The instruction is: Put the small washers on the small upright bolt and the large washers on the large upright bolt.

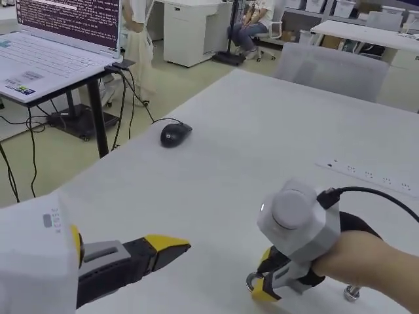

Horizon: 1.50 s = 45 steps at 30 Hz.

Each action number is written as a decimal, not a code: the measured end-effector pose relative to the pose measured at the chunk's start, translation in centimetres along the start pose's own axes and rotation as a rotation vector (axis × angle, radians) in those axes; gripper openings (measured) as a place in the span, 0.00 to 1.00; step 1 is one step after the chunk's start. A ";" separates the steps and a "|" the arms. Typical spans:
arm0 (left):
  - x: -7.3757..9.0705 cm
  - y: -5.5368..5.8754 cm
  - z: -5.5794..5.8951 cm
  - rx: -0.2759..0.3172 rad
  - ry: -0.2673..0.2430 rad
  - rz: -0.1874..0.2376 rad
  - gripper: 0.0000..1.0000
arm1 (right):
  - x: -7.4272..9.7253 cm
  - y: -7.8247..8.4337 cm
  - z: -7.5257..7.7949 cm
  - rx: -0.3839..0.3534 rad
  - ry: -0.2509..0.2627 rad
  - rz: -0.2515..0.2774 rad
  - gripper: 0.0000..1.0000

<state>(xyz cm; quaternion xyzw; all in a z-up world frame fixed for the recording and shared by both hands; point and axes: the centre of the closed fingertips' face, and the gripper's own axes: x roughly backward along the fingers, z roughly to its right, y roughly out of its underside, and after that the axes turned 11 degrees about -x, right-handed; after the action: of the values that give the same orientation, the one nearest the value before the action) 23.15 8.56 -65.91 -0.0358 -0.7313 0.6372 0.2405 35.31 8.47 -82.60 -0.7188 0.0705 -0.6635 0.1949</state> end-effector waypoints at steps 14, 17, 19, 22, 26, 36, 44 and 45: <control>0.0 -0.1 0.0 -0.004 0.001 -0.002 0.56 | 0.8 -0.1 -0.3 0.009 0.012 0.028 0.21; -0.1 -0.2 0.1 -0.004 0.004 0.000 0.56 | 1.3 -0.2 -0.2 0.010 0.018 0.034 0.21; -0.1 -0.2 0.1 -0.006 0.006 -0.002 0.56 | 1.5 -0.1 -0.1 0.010 0.020 0.037 0.21; -0.2 -0.3 0.3 -0.007 0.010 0.001 0.56 | 1.7 0.1 -0.1 0.010 0.025 0.037 0.21; -0.3 -0.4 0.4 -0.012 0.016 0.002 0.56 | 2.2 0.3 0.0 0.007 0.034 0.046 0.21; -0.5 -0.7 0.7 -0.022 0.025 0.002 0.56 | 3.7 1.1 0.0 -0.004 0.053 0.059 0.21; -1.0 -1.3 1.2 -0.035 0.043 0.010 0.56 | 5.8 1.8 0.6 -0.012 0.089 0.070 0.21; -1.0 -1.3 1.2 -0.037 0.045 0.010 0.56 | 6.1 2.0 0.8 -0.015 0.095 0.070 0.21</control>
<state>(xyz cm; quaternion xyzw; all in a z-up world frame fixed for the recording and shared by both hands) 23.90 6.85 -65.05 -0.0580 -0.7373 0.6238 0.2528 37.03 4.62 -77.70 -0.6849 0.1099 -0.6892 0.2093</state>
